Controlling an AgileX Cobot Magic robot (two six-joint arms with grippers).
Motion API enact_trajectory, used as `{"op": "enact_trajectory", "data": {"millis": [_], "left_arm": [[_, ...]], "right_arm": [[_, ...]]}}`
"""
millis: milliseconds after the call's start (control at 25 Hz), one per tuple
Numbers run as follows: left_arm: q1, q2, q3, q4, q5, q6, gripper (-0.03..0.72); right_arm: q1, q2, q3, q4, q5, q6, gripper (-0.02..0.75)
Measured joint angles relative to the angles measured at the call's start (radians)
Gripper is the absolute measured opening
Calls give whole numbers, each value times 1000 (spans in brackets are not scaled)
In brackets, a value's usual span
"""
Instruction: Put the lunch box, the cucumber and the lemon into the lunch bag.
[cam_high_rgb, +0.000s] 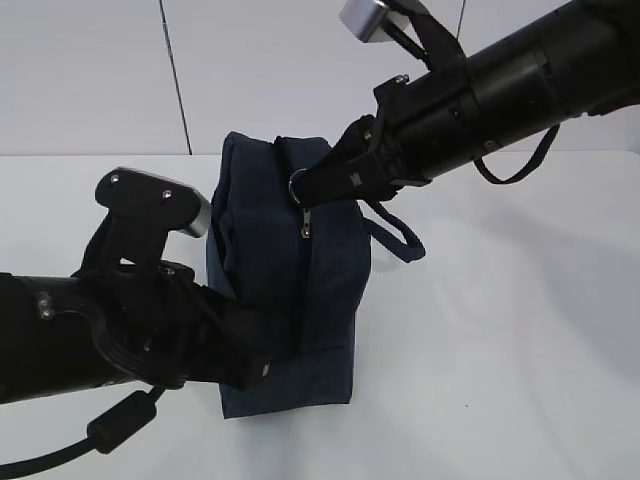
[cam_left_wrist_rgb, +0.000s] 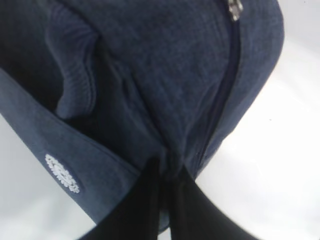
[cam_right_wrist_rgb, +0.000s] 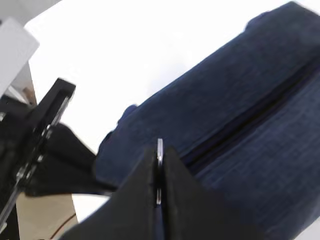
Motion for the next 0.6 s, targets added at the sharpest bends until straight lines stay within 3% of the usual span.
{"op": "enact_trajectory", "data": {"millis": [320,600], "left_arm": [[0,0,-2,-2,80,0,-3],[0,0,-2,-2,124,-1,-3]], "right_arm": [[0,47,-17,57,-65,0,8],[0,130,-128,64,-65,0,8]]}}
